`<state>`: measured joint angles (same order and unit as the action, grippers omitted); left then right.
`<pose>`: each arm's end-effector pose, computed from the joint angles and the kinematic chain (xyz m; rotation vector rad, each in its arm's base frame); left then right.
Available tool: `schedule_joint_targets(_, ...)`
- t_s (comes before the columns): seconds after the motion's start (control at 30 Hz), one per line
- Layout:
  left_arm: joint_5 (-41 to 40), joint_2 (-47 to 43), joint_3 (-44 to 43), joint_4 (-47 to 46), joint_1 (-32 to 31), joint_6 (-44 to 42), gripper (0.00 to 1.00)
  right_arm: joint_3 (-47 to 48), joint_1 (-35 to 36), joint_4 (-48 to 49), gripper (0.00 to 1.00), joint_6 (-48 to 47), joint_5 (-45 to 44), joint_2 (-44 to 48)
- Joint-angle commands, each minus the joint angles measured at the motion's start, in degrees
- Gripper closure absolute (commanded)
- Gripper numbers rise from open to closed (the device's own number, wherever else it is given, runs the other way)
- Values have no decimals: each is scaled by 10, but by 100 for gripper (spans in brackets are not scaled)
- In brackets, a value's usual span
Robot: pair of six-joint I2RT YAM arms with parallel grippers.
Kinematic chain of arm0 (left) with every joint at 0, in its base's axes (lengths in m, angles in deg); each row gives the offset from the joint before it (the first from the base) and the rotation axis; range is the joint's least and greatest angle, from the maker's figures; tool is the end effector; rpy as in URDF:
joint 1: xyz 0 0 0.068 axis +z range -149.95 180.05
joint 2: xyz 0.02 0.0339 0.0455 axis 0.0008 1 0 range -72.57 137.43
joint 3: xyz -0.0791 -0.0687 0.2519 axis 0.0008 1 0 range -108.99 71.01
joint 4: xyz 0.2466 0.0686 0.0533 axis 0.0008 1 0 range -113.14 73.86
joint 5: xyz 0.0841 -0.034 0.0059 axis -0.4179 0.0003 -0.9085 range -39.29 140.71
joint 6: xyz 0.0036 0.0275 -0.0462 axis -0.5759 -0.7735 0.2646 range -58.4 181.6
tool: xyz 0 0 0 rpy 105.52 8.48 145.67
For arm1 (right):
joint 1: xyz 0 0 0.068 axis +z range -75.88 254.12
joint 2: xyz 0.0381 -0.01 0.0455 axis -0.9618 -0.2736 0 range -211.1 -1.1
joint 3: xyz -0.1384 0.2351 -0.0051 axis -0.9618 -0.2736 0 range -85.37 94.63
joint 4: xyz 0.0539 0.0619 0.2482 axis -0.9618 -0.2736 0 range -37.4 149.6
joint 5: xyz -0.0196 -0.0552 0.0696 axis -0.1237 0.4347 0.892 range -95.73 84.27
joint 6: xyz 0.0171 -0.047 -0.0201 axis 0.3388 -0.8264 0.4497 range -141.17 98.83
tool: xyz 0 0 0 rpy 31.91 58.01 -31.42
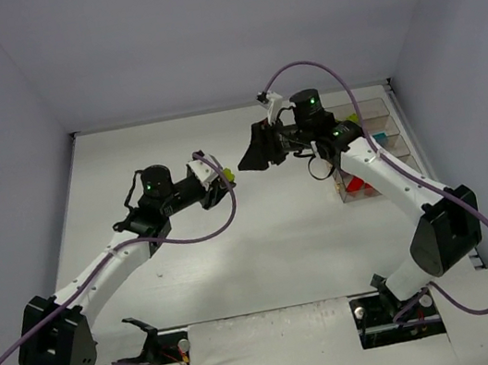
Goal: Sort the legos into containers by color
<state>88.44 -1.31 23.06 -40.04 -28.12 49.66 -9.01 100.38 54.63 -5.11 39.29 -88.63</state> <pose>0.2413 -0.1539 0.3103 1.0342 1.3703 -0.7626 0.3080 0.1800 0.3612 -0.7432 1.8030 1.2247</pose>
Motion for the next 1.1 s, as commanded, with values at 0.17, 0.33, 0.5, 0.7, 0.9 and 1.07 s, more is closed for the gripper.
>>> schedule_joint_targets(0.17,19,-13,-37,-35,-6,-15,100,10,38,33,51,19,-19,16)
schedule_joint_targets(0.33,18,-9,-39,-32,-9,-13,100,14,49,38,50,27,-38,10)
schedule_joint_targets(0.5,18,-7,-38,-35,-15,-12,100,16,54,39,50,31,-54,3)
schedule_joint_targets(0.7,13,-4,-39,-37,-21,-14,100,22,63,40,56,36,-58,-16)
schedule_joint_targets(0.9,2,1,-42,-37,-22,-16,100,22,74,41,59,39,-54,-21)
schedule_joint_targets(1.07,-3,10,-45,-39,-22,-15,100,20,79,40,65,40,-48,-23)
